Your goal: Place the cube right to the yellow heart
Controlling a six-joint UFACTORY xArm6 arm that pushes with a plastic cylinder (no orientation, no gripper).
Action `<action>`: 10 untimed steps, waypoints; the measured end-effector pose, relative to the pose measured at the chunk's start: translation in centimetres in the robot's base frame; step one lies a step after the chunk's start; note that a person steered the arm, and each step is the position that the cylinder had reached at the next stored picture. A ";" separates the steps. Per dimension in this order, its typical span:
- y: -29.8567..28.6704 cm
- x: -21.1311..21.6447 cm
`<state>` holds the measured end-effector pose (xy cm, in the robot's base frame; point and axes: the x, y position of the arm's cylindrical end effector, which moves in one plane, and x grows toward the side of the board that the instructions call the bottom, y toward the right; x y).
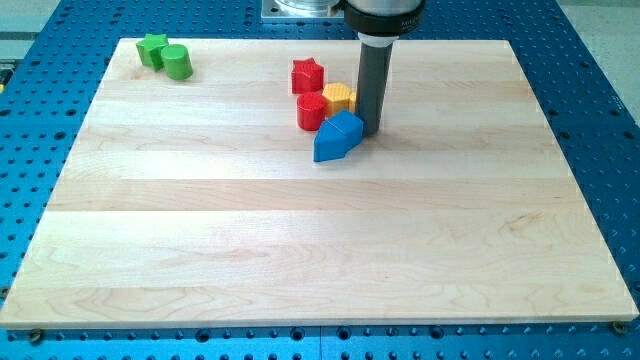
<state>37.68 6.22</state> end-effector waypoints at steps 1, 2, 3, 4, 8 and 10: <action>-2.1 2.6; -1.7 -2.4; -10.4 -0.8; -11.5 5.3; 0.8 0.4; 8.0 -3.6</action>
<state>34.04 14.22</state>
